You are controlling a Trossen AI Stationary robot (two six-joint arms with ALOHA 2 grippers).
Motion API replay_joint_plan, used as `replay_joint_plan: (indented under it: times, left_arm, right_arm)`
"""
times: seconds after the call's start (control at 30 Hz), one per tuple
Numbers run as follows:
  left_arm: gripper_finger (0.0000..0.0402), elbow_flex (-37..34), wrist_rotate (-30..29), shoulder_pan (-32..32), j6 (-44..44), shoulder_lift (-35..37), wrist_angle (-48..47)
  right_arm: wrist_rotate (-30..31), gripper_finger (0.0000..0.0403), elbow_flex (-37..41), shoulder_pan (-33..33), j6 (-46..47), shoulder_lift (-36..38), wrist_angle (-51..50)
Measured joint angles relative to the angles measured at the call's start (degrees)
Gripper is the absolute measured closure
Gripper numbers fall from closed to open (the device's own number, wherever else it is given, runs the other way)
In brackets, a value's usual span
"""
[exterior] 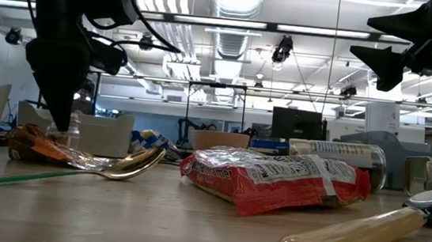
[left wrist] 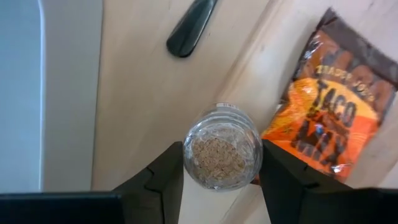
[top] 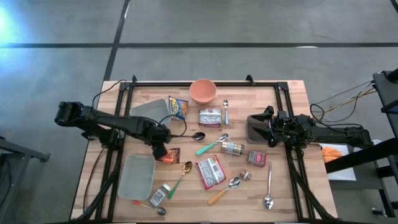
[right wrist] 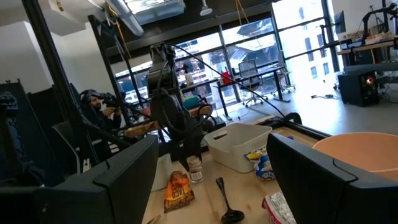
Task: Pick & Place Food Item
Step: Put the left brown seasoning bottle into the top gray bin
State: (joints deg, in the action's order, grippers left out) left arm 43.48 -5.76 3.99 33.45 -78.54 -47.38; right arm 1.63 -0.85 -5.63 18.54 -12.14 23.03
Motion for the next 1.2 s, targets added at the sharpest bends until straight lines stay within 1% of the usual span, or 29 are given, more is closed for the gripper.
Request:
replay_joint_plan:
  times: [0.3,0.53,0.8,0.93,1.07,1.2]
  left_arm:
    - [0.0243,3.21,0.0,0.02,-0.09,0.0,-0.26]
    - [0.0243,8.72,-0.18,0.02,-0.48,0.0,-0.95]
    - [0.0243,14.94,-1.29,0.02,-1.93,0.01,-4.76]
    - [0.0243,18.19,-2.97,0.02,-2.18,0.02,-7.74]
    - [0.0243,21.55,-6.35,-0.02,-2.14,0.02,-12.12]
    - [0.0243,24.53,-10.33,-0.02,-1.95,0.07,-17.14]
  right_arm:
    - [0.04,0.0106,-0.02,0.0,0.98,0.0,0.01]
    - [0.03,0.0106,0.01,0.0,2.84,0.0,0.01]
    - [0.02,0.0106,-0.02,0.0,8.2,-1.01,-0.81]
    - [0.03,0.0106,-0.02,-0.02,8.48,-2.17,-1.51]
    - [0.02,0.0106,-0.01,0.0,8.81,-3.28,-1.83]
    - [0.04,0.0106,-0.02,-0.02,13.31,-4.21,-1.81]
